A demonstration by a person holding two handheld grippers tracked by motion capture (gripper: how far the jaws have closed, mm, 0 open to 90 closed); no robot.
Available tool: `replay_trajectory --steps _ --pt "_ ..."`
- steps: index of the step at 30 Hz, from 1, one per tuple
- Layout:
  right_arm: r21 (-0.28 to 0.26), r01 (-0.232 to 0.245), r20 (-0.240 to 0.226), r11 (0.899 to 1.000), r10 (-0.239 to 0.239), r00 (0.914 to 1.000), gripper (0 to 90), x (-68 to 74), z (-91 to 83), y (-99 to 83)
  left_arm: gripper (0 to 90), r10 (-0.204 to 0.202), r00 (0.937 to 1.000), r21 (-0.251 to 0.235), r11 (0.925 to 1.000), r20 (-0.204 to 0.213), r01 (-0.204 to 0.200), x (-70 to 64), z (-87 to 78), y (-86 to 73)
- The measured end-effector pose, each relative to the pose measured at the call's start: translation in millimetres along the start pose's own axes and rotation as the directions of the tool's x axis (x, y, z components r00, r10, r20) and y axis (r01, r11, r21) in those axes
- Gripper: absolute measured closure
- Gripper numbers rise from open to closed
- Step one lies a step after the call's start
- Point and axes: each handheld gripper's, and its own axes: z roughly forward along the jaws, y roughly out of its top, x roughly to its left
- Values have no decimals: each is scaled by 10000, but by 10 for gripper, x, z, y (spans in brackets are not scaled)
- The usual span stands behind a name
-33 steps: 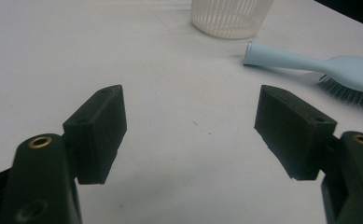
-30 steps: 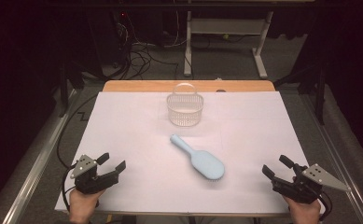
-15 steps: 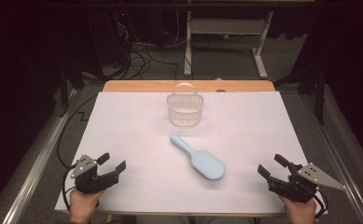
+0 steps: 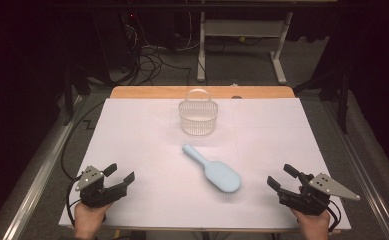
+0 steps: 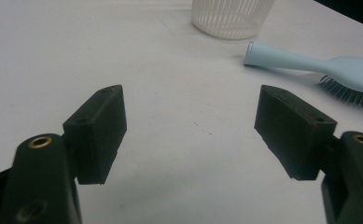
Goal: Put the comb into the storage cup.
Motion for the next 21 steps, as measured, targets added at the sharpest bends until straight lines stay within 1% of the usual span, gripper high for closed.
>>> replay_trajectory --steps 5,9,21 --pt "4 28 -90 10000 -28 10000 265 32 30 15 243 -21 10000 2 10000 6 21 0 3 -1" --pt "62 204 -161 9998 -203 9997 271 76 62 27 243 -39 10000 6 10000 16 39 2 5 -1" --pt "157 377 -693 9992 -365 9969 288 197 203 70 243 -68 10000 2 10000 16 68 8 9 -1"
